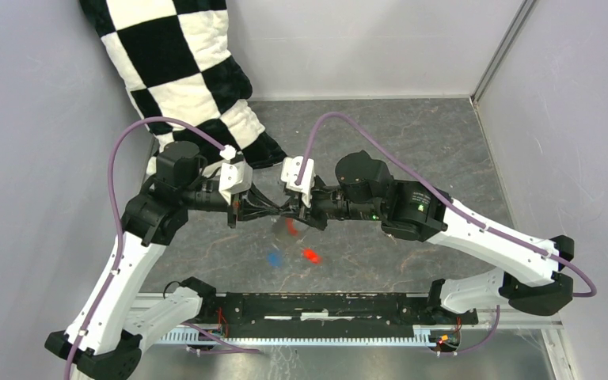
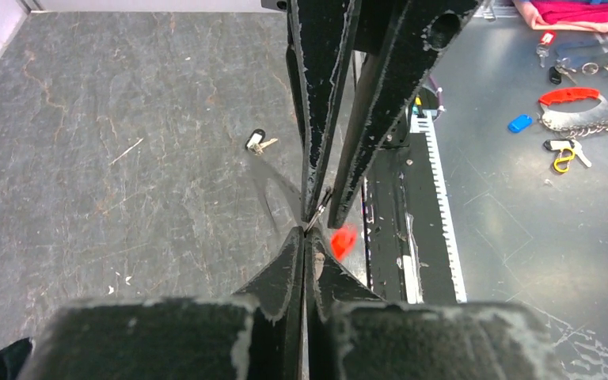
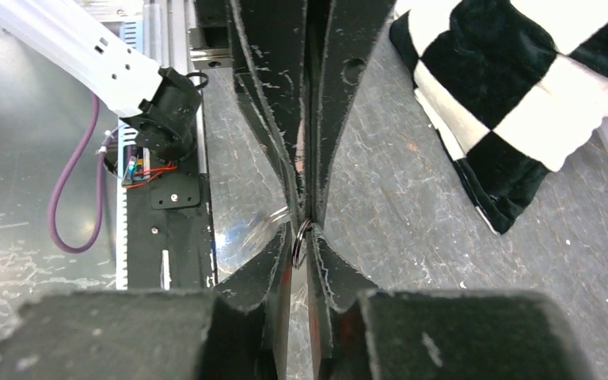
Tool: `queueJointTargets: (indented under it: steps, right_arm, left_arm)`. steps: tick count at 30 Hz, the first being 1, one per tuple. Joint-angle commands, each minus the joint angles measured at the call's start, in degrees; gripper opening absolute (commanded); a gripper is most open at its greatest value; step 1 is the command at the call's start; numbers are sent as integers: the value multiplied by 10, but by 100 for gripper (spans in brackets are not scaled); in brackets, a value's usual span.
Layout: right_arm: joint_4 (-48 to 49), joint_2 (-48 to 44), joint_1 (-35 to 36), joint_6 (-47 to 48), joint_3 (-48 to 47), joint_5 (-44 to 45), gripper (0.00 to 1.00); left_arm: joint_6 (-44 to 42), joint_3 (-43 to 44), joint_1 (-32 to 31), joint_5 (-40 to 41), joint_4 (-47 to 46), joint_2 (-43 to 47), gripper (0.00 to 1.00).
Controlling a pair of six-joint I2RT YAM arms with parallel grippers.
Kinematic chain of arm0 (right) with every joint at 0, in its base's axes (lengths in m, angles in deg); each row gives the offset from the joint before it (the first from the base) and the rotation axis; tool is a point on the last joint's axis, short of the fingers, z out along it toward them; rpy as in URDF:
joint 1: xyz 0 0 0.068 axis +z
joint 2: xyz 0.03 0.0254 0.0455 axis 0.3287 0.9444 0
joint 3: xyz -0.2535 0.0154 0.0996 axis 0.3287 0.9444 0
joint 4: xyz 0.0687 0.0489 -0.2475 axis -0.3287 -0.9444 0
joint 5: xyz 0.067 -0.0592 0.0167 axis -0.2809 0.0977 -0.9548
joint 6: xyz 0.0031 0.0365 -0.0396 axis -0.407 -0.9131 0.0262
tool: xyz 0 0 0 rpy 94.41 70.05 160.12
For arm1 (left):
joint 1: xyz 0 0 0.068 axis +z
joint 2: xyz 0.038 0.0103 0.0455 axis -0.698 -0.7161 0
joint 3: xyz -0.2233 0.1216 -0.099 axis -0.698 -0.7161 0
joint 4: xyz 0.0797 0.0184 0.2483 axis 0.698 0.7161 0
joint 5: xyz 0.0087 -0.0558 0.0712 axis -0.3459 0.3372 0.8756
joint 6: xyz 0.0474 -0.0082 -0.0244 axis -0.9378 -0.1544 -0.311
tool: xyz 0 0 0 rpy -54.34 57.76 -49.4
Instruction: Put the keys on the keyring
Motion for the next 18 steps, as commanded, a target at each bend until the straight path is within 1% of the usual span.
queueJointTargets:
  steps: [1, 3, 5, 6, 9, 10, 12, 14, 18]
  right_arm:
    - [54, -23, 5, -14, -9, -45, 18]
    - [62, -37, 5, -22, 6, -29, 17]
    - [70, -51, 3, -27, 20, -22, 21]
    - [70, -55, 3, -28, 23, -16, 28]
    - [65, -74, 2, -31, 24, 5, 40]
    - [66, -83, 1, -32, 25, 12, 46]
    - [68, -103, 0, -35, 28, 25, 54]
    - [72, -125, -2, -38, 38, 33, 57]
    - [88, -161, -4, -55, 78, 46, 58]
  left_arm:
    - [-6, 6, -2, -31, -16, -4, 2]
    - [15, -2, -2, -32, -41, 0, 2]
    - [29, -10, -2, -40, -60, 5, 2]
    - [36, -13, -1, -42, -70, 7, 2]
    - [47, -17, -2, -42, -83, 8, 2]
    - [48, -18, -1, -42, -84, 9, 2]
    - [54, -20, -1, -43, -87, 12, 2]
    - [75, -27, -1, -43, -106, 16, 2]
    - [114, -45, -1, -48, -162, 33, 2]
